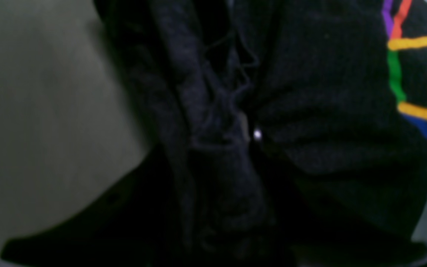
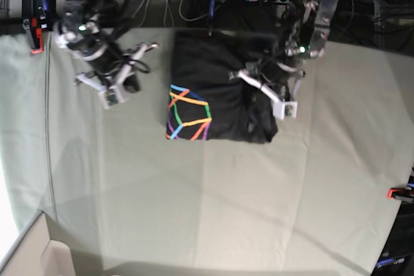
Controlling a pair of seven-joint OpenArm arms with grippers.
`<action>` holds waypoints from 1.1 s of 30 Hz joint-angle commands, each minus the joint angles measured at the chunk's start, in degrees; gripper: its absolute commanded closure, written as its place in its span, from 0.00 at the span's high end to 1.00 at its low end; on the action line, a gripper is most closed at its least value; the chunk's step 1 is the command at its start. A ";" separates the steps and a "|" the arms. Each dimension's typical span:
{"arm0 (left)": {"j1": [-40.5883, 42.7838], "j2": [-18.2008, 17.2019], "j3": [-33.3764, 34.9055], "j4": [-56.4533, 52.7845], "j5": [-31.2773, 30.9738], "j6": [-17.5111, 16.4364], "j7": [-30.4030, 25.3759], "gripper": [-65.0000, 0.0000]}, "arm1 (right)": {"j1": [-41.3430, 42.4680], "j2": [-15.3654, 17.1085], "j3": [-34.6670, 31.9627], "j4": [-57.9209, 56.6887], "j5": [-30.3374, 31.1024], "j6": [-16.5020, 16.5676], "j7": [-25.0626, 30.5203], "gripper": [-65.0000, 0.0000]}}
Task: Layout the t-shirt on the table in an organized manner, then fold the t-shirt properly
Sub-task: 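Grasp the stack edge with the left gripper and fold it under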
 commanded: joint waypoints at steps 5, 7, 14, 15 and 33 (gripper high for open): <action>-9.94 -6.63 13.16 0.56 0.29 0.01 -1.76 0.00 | 0.66 -0.04 6.49 1.18 0.82 0.29 1.18 0.00; -14.07 -7.86 19.05 -1.02 0.29 0.01 -1.76 0.00 | 0.66 -0.04 8.60 1.18 0.82 0.29 1.18 0.00; -32.36 -9.01 40.76 -9.73 0.29 -0.08 -2.12 0.00 | 0.66 -0.13 12.74 1.18 0.82 0.29 1.18 0.00; -34.20 -8.92 43.14 -10.25 0.29 -0.08 -2.20 0.00 | 0.66 -0.22 13.18 1.18 0.82 0.29 1.18 0.00; -43.79 2.77 52.37 -23.88 27.37 -14.14 -2.38 0.00 | 1.28 -3.38 15.20 0.82 0.82 0.29 1.18 0.00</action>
